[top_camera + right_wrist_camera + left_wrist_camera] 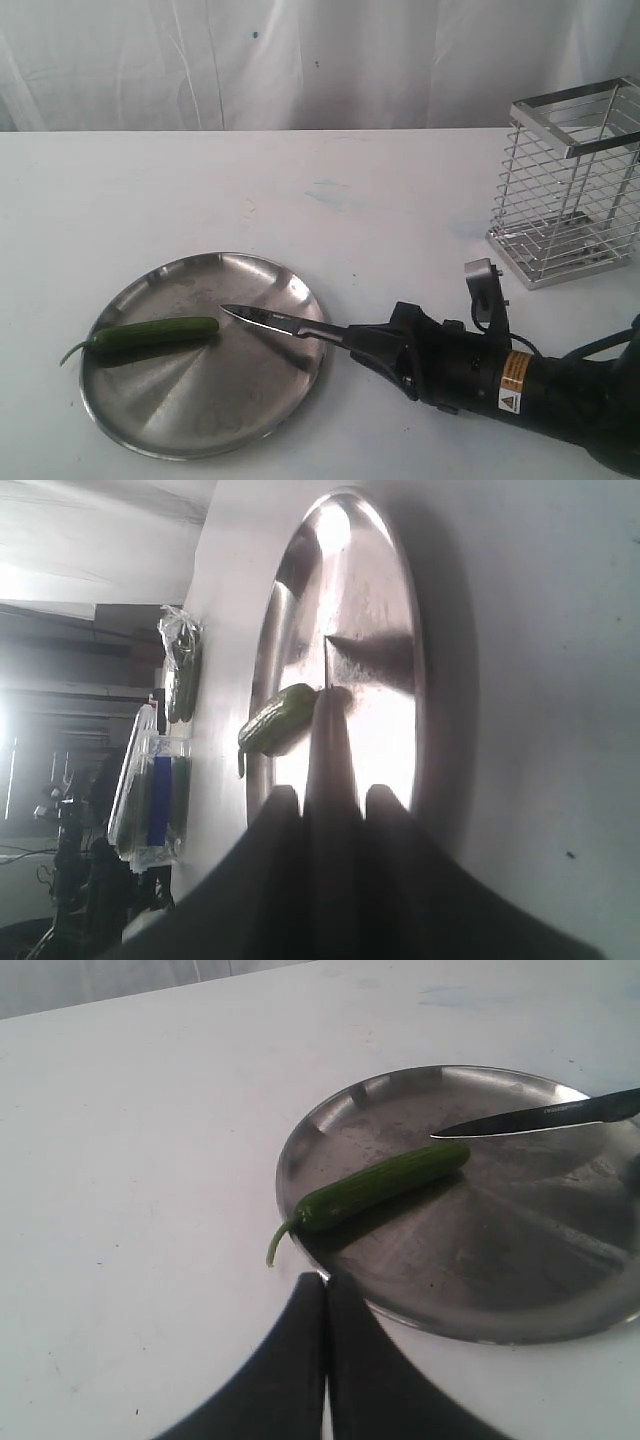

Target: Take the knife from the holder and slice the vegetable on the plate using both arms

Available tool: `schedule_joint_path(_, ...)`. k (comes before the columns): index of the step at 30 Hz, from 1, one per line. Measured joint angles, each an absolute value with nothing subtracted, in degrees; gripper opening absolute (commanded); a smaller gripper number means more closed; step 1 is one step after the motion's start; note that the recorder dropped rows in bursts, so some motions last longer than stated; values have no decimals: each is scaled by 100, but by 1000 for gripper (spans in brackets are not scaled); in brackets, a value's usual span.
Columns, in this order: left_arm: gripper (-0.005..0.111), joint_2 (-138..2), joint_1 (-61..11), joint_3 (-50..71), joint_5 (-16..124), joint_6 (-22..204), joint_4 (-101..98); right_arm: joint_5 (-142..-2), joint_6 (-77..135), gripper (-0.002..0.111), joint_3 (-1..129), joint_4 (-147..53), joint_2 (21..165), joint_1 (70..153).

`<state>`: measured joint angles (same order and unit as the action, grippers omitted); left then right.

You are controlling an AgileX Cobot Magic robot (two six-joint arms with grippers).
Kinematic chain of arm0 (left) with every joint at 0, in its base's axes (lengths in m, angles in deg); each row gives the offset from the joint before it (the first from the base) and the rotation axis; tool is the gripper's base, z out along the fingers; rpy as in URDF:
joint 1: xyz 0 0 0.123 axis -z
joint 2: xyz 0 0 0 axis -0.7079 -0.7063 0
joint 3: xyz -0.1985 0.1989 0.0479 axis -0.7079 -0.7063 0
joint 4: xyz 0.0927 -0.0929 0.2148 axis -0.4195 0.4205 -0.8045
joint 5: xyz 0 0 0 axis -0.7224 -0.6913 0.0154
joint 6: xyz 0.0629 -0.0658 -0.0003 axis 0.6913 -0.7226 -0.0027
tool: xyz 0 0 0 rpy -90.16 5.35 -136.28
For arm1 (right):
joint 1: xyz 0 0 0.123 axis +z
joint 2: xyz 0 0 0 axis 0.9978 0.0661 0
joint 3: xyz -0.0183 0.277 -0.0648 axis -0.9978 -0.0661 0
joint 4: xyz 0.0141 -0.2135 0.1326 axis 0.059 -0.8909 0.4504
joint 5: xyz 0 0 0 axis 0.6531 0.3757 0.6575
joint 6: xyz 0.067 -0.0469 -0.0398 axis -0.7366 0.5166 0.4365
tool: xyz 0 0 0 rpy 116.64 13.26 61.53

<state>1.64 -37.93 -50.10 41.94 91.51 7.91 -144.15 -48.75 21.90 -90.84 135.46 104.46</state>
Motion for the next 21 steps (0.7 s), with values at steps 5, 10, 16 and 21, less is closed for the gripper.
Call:
schedule_joint_path(5,0,164,-3793,-5010,4194,9151,791,-14385,-4965,39,2216,-9121,13546,10446)
schedule_joint_path(10,0,164,-3793,-5010,4194,9151,791,-14327,-5120,50,2229,-9150,13546,10446)
schedule_joint_path(16,0,164,-3793,-5010,4194,9151,791,-14314,-5160,50,2229,-9317,13536,10446)
schedule_joint_path(21,0,164,-3793,-5010,4194,9151,791,-14253,-5160,51,2229,-9353,13536,10446)
